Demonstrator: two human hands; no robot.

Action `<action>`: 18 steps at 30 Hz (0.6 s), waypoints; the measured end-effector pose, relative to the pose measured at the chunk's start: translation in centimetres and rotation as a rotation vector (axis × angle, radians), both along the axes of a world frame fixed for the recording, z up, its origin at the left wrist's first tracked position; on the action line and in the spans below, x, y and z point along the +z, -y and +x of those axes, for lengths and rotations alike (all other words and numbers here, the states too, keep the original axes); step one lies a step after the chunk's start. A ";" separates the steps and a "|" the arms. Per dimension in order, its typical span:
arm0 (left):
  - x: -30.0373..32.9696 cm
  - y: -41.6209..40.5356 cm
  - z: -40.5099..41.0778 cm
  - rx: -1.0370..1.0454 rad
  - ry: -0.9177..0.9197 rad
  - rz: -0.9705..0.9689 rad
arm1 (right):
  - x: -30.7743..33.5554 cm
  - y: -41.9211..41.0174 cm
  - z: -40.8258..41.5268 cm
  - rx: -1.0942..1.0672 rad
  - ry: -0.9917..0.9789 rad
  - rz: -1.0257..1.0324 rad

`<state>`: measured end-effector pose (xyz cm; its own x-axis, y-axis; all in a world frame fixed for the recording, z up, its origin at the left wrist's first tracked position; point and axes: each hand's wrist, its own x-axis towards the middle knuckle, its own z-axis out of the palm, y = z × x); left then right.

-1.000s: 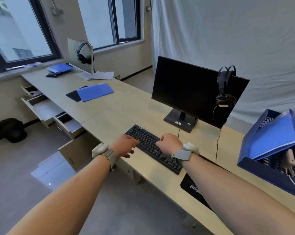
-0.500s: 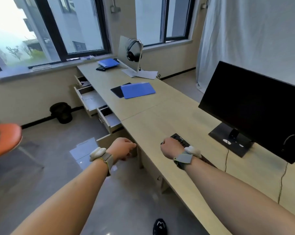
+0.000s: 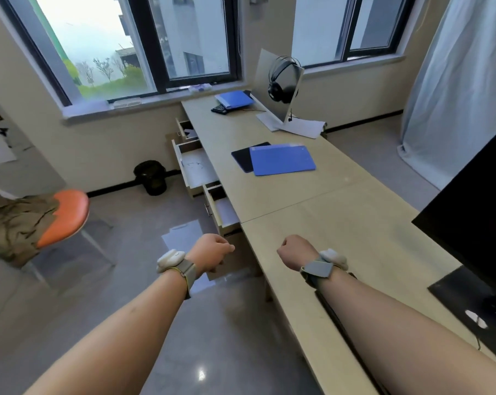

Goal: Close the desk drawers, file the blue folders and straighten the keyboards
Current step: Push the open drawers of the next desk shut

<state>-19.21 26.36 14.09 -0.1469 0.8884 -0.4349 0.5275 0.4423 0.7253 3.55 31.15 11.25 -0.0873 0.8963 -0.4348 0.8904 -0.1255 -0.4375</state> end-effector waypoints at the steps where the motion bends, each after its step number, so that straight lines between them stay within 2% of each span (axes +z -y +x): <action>1: -0.3 -0.8 -0.7 0.006 0.010 -0.008 | -0.5 -1.0 -0.8 -0.001 -0.002 -0.009; 10: -4.0 -10.3 -10.5 -0.001 0.041 -0.043 | -3.5 -9.8 -11.5 0.000 -0.007 -0.031; 18: -6.5 -21.7 -23.9 -0.060 0.063 -0.142 | -5.8 -19.5 -25.9 0.020 0.064 -0.082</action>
<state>-43.11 48.09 7.56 -0.0637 0.8236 -0.5637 0.5118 0.5118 0.6900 -22.36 50.70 5.48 -0.0739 0.8561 -0.5115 0.9190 -0.1407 -0.3683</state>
